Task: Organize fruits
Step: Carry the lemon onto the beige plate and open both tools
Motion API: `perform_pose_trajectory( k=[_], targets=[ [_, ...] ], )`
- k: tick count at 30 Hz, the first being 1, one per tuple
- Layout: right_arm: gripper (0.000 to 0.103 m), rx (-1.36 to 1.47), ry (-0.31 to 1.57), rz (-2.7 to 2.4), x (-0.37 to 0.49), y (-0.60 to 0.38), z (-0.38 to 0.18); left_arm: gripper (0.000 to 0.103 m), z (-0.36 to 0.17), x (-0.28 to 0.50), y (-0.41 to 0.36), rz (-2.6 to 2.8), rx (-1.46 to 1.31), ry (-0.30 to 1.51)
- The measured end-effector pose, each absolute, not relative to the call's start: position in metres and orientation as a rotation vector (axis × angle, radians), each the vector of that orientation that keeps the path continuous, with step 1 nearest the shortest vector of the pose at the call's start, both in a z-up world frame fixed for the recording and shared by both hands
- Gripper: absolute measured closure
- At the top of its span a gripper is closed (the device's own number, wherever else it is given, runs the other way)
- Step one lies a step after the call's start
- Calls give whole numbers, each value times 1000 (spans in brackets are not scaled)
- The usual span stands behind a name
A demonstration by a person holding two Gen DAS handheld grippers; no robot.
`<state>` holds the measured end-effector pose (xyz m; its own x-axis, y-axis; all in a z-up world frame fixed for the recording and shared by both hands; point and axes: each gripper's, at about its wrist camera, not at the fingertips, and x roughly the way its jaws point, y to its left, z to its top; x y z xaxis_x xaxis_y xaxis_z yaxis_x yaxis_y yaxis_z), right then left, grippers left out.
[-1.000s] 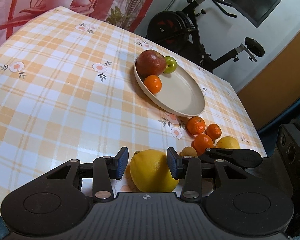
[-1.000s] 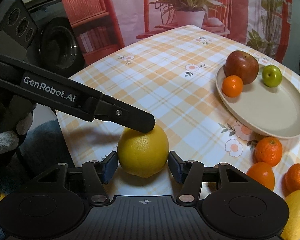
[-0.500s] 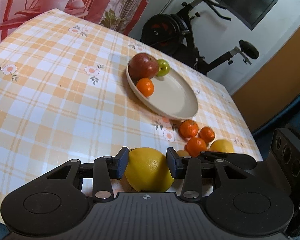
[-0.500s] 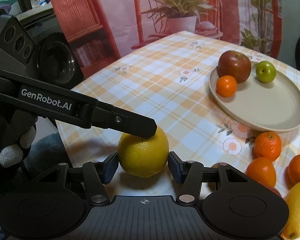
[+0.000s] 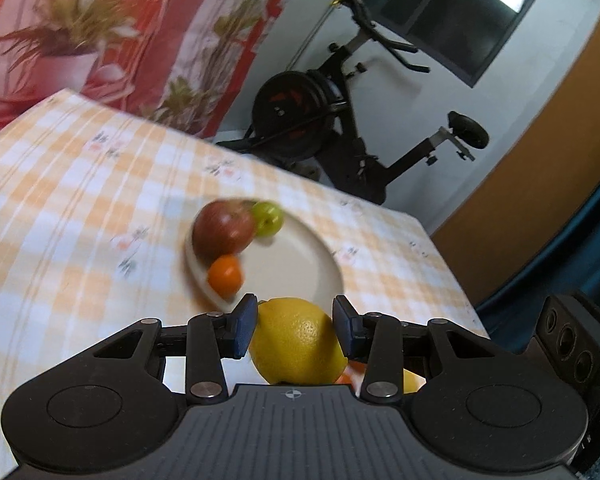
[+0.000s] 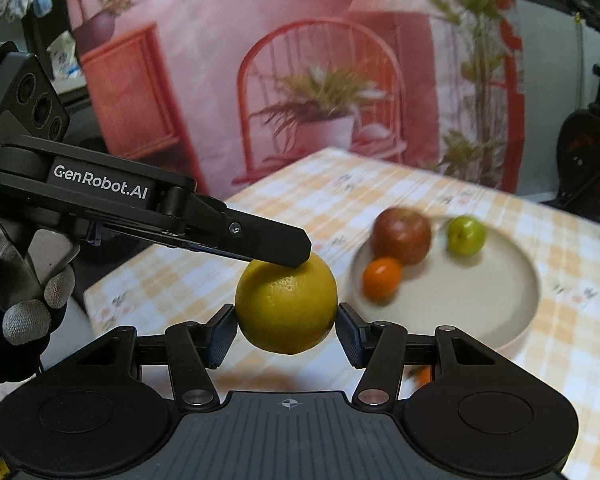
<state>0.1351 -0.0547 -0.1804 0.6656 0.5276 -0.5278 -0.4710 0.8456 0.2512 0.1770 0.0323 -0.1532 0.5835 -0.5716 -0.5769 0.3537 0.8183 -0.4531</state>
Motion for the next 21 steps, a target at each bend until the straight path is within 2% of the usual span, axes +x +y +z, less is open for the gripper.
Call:
perform_pose_trajectory(
  k=[9,21],
  targets=[
    [53,79,603,499,181,-106,-171,60,-148,222,-14,-591,-252,779],
    [53,96,689,487,254,-140,-205,60,-175,292,-48,-562,-208,891]
  ],
)
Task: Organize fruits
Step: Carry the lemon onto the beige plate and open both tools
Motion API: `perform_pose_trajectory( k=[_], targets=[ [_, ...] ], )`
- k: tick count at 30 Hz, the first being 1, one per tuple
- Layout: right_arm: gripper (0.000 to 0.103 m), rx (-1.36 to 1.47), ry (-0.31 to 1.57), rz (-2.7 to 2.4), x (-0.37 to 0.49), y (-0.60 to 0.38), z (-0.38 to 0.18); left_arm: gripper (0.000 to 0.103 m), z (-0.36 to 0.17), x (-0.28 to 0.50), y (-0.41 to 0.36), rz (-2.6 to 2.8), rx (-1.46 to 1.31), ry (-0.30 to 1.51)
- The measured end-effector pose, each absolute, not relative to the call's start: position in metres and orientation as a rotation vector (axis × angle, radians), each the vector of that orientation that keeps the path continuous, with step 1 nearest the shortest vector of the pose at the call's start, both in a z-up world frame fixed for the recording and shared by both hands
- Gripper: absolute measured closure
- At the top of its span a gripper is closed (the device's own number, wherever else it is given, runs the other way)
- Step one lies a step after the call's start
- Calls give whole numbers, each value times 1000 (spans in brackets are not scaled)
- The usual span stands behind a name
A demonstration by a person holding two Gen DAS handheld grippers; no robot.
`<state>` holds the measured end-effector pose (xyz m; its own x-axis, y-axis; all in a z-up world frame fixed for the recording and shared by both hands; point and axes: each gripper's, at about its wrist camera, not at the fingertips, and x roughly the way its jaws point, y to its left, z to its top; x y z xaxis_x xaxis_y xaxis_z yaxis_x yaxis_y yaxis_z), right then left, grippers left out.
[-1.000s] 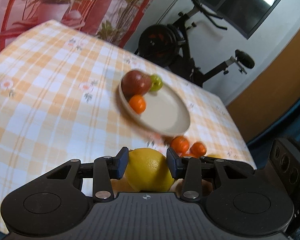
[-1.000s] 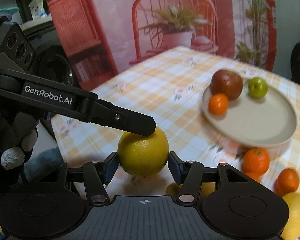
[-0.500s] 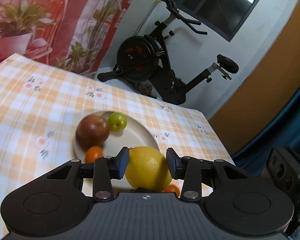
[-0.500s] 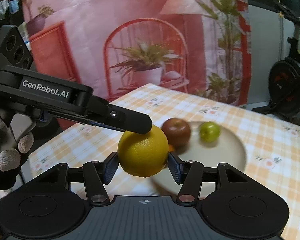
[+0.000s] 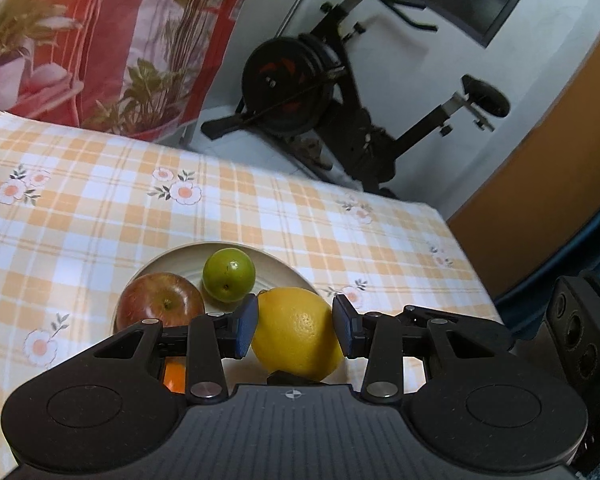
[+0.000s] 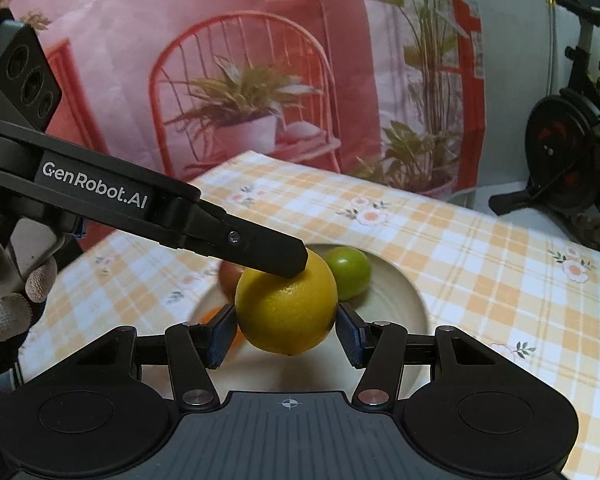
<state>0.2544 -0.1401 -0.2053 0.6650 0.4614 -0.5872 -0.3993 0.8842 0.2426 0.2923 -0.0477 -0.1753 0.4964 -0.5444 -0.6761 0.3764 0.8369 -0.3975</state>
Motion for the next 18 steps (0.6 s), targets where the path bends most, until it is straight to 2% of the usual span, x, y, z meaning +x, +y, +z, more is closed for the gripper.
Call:
perform_pose_trajectory(
  k=[9,18],
  targets=[
    [53,132,764,476,288,-153,-238,60,-196,323,-64,-534,-152,962],
    [53,107,769,539,305,-133,-243,60,-194,334,-52,-484,-116,959]
  ],
)
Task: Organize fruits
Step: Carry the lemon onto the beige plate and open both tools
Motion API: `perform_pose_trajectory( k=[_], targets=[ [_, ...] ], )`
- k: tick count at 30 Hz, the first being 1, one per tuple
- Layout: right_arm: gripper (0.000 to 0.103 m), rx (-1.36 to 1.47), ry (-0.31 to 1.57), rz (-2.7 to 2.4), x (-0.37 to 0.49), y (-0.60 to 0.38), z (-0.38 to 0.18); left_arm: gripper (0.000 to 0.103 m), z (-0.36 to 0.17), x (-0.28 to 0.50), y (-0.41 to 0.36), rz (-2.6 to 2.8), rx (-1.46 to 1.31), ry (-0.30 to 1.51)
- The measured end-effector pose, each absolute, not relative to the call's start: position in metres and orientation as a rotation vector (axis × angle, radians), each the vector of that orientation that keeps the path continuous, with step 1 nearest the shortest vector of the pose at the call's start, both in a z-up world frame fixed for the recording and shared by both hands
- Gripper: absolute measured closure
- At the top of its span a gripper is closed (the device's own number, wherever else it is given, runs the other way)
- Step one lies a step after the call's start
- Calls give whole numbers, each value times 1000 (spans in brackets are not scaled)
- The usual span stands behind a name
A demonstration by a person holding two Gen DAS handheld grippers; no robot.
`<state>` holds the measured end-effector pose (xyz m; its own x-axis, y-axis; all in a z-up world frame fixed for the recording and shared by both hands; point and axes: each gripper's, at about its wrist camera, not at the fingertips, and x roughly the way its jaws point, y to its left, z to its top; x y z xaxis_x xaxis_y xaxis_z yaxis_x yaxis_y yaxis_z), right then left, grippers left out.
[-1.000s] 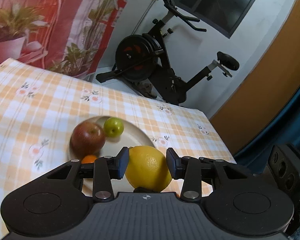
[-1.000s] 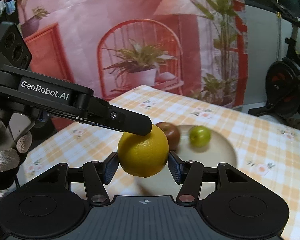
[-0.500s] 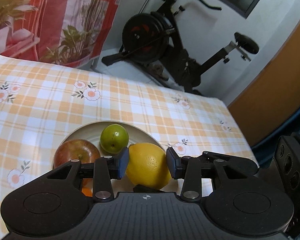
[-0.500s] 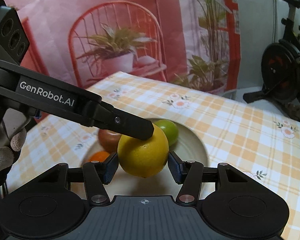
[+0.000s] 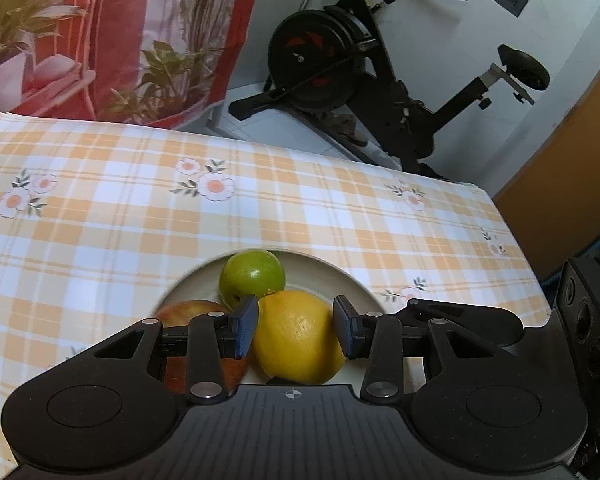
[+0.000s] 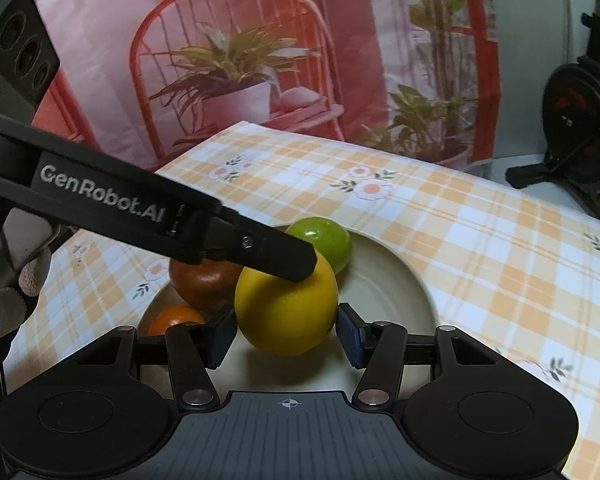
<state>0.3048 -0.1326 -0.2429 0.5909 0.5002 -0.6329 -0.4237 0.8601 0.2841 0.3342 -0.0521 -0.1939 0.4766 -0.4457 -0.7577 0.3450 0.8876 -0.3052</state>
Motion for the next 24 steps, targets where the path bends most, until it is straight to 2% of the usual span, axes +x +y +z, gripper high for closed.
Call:
perform_pose_trajectory(
  k=[12,24],
  targets=[
    [52,89,812,505,309,-128,-244,62,-197,333,-57,-470,-88,960],
    [52,93,757,432,271,-160,-214,62,-191,317,-60,-415,-54,918]
  ],
)
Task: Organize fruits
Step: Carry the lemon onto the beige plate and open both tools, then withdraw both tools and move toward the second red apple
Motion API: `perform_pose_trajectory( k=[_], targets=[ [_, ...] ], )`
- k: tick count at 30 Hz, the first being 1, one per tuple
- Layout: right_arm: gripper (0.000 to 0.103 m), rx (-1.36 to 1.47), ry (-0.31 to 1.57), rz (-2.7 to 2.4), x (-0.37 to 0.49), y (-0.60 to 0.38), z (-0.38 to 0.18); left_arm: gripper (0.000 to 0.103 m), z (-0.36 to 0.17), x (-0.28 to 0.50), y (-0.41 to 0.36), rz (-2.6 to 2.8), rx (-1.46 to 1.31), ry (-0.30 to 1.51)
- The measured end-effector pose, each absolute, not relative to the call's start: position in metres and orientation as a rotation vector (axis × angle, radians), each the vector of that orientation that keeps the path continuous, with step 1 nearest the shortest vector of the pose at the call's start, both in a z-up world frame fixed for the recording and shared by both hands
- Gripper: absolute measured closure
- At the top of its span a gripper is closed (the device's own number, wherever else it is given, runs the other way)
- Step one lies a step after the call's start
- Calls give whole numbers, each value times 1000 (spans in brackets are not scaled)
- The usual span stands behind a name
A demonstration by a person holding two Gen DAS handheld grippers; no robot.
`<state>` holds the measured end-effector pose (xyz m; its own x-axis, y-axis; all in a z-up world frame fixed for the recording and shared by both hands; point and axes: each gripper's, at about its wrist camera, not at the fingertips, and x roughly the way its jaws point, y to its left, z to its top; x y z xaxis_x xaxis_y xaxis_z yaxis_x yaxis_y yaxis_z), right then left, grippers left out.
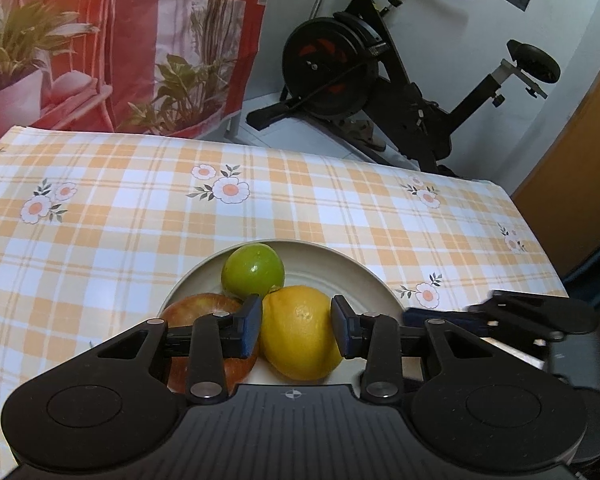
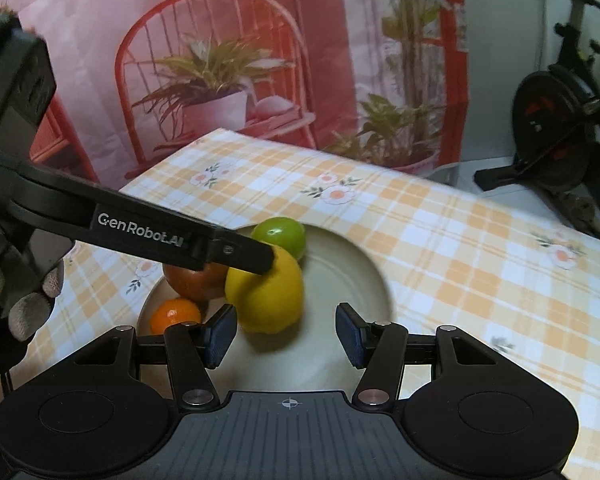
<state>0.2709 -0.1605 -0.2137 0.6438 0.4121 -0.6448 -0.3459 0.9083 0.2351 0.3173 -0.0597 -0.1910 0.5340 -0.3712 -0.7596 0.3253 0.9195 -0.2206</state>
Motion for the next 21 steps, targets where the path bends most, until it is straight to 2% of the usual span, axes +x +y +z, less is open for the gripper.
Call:
perform_pose_trajectory(
  k=[7,14,21],
  targets=[
    [52,114,668,335,220,-191,-209,62,-178,288,-53,-384,-26,858],
    [52,290,526,199,163,-234,-231,62,-167,246,-44,-345,13,764],
    [51,313,511,124,115,-241,-255,62,-167,203,-30,-308,-41,733]
  ],
)
